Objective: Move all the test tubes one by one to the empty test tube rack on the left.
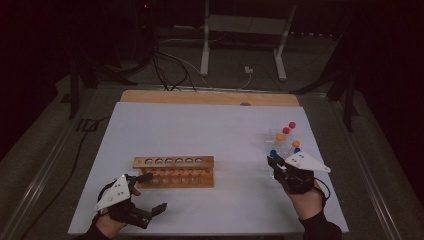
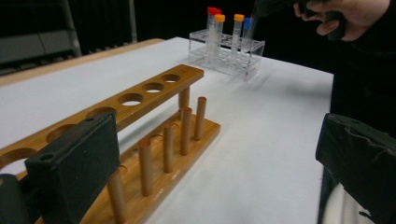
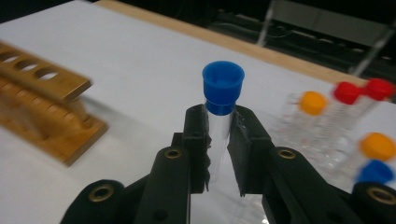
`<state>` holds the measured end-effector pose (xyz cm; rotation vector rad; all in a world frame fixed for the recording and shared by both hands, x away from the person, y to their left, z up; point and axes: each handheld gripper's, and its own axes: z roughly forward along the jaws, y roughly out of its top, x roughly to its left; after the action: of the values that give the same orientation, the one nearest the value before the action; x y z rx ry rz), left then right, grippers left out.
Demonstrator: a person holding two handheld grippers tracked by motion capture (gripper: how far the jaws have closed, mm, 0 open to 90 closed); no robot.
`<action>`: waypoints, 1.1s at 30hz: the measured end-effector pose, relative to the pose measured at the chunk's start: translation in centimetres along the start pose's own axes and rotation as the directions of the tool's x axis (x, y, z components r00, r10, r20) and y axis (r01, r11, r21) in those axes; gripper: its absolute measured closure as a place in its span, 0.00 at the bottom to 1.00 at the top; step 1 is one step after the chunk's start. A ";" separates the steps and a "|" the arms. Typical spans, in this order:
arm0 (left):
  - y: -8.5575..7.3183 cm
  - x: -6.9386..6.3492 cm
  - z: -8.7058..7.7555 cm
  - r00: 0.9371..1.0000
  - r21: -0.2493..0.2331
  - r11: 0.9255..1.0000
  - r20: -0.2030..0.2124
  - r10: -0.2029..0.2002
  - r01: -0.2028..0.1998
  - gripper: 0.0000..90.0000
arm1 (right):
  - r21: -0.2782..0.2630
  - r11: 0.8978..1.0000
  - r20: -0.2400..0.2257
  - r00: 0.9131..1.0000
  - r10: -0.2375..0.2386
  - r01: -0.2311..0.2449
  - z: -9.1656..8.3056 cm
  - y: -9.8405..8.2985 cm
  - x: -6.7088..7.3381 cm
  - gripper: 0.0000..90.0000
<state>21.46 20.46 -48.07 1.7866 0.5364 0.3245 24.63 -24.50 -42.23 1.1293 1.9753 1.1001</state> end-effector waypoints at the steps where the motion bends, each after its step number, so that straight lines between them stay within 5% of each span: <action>1: 0.2 -0.1 0.1 1.000 0.006 1.000 -0.003 -0.002 0.002 0.01 | 0.007 1.000 -0.017 1.000 -0.007 0.007 0.2 0.0 0.2 0.85; 6: 1.2 -0.1 0.6 0.999 0.005 0.999 0.016 -0.045 0.045 0.01 | 0.047 0.997 -0.116 0.992 -0.047 0.053 1.1 -0.4 1.4 0.85; 13: 3.1 -0.1 1.9 0.997 0.002 0.998 0.058 -0.058 0.058 0.01 | 0.082 0.992 -0.237 0.968 -0.078 0.100 2.2 -0.9 3.2 0.85; 33: 7.4 -0.8 7.3 0.980 0.058 0.998 0.195 -0.042 0.031 0.03 | 0.063 0.984 -0.360 0.923 -0.134 0.167 2.5 -0.6 6.4 0.85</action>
<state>25.69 12.40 -43.00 1.8353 0.4406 0.1064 23.49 -18.08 -44.55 0.8483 2.3701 1.2068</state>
